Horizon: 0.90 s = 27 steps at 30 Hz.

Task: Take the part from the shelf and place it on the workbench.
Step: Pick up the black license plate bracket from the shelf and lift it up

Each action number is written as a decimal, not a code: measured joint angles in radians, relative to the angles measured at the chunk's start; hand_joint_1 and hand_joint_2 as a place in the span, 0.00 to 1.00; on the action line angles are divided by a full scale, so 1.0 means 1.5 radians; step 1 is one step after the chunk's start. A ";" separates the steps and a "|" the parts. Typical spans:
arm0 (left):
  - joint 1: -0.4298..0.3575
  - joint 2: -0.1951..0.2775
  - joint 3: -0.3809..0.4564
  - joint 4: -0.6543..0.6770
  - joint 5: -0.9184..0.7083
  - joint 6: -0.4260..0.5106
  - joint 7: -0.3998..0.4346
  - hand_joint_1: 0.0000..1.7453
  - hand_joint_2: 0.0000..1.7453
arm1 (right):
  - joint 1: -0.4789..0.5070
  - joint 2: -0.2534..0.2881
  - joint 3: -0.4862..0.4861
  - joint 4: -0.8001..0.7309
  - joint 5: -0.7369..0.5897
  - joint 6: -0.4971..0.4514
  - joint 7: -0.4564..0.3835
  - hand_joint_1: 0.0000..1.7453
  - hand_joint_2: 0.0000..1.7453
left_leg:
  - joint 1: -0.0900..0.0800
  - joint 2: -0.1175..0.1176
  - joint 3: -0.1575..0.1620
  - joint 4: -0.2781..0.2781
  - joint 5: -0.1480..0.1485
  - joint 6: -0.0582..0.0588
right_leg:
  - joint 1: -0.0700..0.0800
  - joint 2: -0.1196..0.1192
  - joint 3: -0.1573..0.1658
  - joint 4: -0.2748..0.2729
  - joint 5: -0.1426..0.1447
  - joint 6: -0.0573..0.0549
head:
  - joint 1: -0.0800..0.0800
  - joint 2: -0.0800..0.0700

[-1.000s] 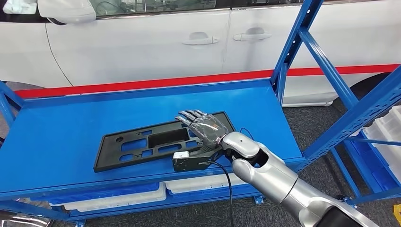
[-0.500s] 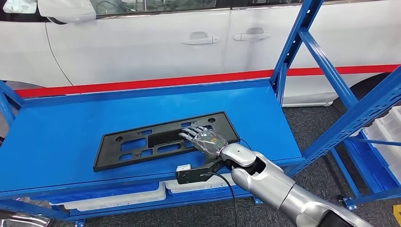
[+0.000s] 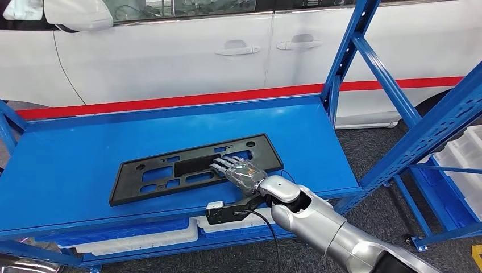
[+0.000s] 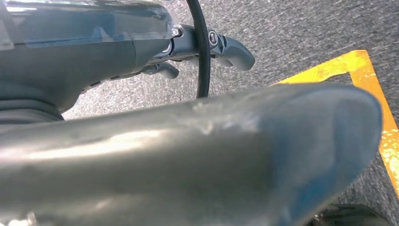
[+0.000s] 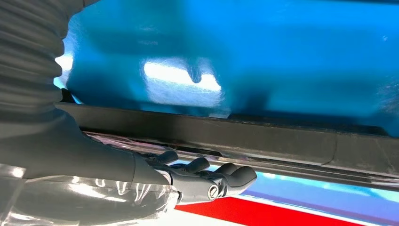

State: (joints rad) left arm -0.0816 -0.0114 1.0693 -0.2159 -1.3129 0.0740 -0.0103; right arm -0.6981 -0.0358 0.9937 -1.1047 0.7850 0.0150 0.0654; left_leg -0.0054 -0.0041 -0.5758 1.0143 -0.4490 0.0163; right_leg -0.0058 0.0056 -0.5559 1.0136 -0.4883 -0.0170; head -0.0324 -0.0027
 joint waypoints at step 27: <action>-0.010 0.000 -0.001 0.000 -0.011 -0.010 0.001 0.00 0.00 | 0.006 0.049 -0.044 0.056 0.040 -0.041 0.032 0.00 1.00 | 0.004 0.000 -0.004 -0.001 0.009 -0.008 | 0.003 0.001 -0.006 0.001 0.009 -0.002 | 0.000 0.000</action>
State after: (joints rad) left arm -0.0961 -0.0119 1.0680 -0.2159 -1.3293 0.0588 -0.0092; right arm -0.6884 0.0375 0.9270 -1.0202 0.8450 -0.0465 0.1133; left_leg 0.0003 -0.0035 -0.5819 1.0129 -0.4351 0.0039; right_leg -0.0020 0.0065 -0.5650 1.0156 -0.4753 -0.0196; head -0.0324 -0.0027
